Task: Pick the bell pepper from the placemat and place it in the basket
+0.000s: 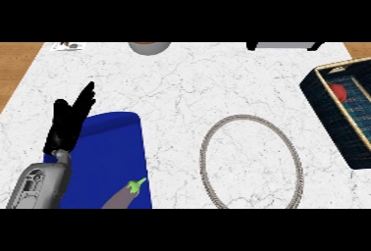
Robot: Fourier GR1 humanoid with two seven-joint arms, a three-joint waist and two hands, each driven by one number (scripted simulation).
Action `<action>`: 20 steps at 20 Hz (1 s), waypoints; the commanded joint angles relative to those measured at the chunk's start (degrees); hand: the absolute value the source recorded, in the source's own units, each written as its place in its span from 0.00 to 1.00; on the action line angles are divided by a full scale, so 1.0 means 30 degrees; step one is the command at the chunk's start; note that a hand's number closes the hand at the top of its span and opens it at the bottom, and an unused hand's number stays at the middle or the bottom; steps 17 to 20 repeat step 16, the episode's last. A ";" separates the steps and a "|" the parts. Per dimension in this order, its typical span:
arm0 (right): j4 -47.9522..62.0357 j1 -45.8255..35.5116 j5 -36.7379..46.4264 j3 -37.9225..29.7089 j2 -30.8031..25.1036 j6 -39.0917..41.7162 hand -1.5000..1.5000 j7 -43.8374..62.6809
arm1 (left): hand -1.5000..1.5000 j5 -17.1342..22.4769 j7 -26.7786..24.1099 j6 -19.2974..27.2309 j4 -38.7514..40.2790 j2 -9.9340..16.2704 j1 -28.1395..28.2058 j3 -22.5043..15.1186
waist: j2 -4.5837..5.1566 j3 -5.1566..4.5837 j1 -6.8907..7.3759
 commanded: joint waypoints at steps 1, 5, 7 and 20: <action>-0.0425 0.0307 -0.1004 -0.1541 -0.0931 -0.1068 0.00 0.0147 | 0.50 -0.0572 0.0095 0.0084 -0.0348 -0.0135 0.0549 -0.0530 | -0.0100 -0.0009 -0.0157; 0.0908 0.0296 -0.2013 -0.3216 -0.2673 -0.1111 0.00 0.0711 | 0.50 0.0071 0.0103 -0.0235 -0.1308 -0.0033 0.1423 -0.0123 | -0.0096 -0.0006 -0.0016; 0.1791 0.0979 -0.2348 -0.3792 -0.4044 -0.0241 0.00 0.0519 | 0.50 0.0090 -0.0210 -0.0401 -0.0432 0.0517 0.0861 0.0429 | -0.0050 -0.0007 -0.0173; 0.6667 0.3636 -0.4185 -0.6726 -0.8268 0.1422 0.00 -0.2745 | 0.50 -0.0173 0.0141 0.0039 -0.0139 -0.0304 0.0107 0.0070 | 0.0085 0.0056 -0.0136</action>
